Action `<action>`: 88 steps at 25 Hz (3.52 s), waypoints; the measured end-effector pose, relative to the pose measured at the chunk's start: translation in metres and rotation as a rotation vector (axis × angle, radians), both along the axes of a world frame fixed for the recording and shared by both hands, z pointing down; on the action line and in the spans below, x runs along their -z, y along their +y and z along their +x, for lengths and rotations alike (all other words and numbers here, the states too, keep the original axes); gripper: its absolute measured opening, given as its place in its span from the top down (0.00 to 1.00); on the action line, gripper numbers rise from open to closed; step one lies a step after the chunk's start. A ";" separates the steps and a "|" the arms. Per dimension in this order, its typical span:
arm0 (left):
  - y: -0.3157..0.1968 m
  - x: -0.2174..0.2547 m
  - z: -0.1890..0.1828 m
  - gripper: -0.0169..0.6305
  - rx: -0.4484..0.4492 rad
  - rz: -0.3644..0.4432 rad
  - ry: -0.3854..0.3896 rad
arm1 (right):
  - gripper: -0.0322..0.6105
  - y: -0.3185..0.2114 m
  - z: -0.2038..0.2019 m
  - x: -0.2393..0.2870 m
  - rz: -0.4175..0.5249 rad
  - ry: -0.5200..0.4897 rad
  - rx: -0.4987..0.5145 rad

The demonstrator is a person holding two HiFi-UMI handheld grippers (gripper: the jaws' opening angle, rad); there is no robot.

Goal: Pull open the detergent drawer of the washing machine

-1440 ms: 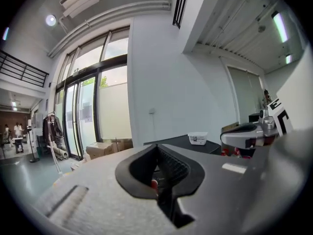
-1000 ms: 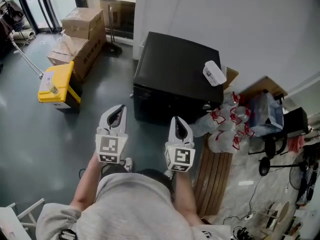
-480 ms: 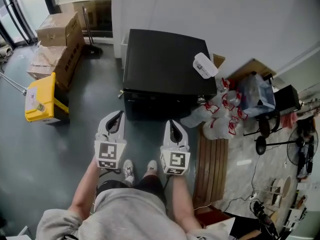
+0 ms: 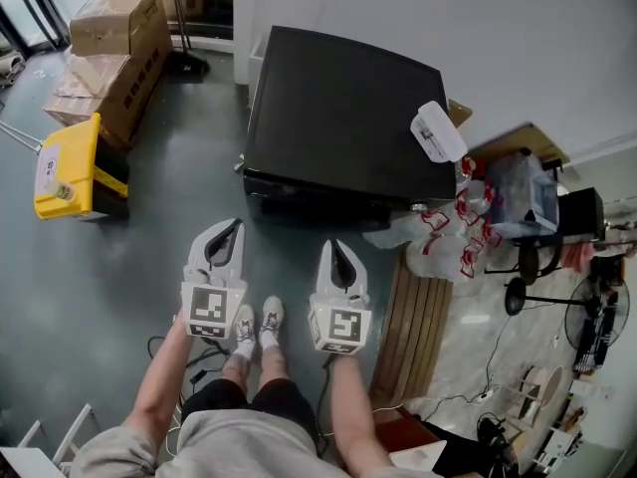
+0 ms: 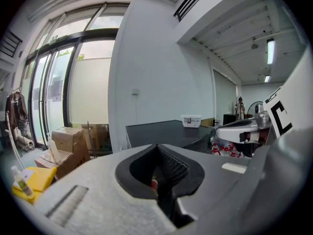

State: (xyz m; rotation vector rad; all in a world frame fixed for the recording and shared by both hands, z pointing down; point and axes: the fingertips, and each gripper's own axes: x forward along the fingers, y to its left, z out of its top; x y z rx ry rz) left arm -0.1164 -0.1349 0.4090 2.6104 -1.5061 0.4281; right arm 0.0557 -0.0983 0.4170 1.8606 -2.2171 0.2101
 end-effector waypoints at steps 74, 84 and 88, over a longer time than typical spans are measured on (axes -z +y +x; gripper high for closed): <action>-0.069 -0.146 0.014 0.71 -0.017 -0.085 -0.037 | 0.68 -0.077 0.004 -0.146 -0.132 -0.029 0.106; -0.042 -0.146 0.012 0.72 -0.024 -0.088 -0.040 | 0.68 -0.050 0.003 -0.145 -0.141 -0.026 0.108; -0.028 -0.146 0.011 0.72 -0.029 -0.096 -0.043 | 0.68 -0.036 0.002 -0.146 -0.150 -0.027 0.105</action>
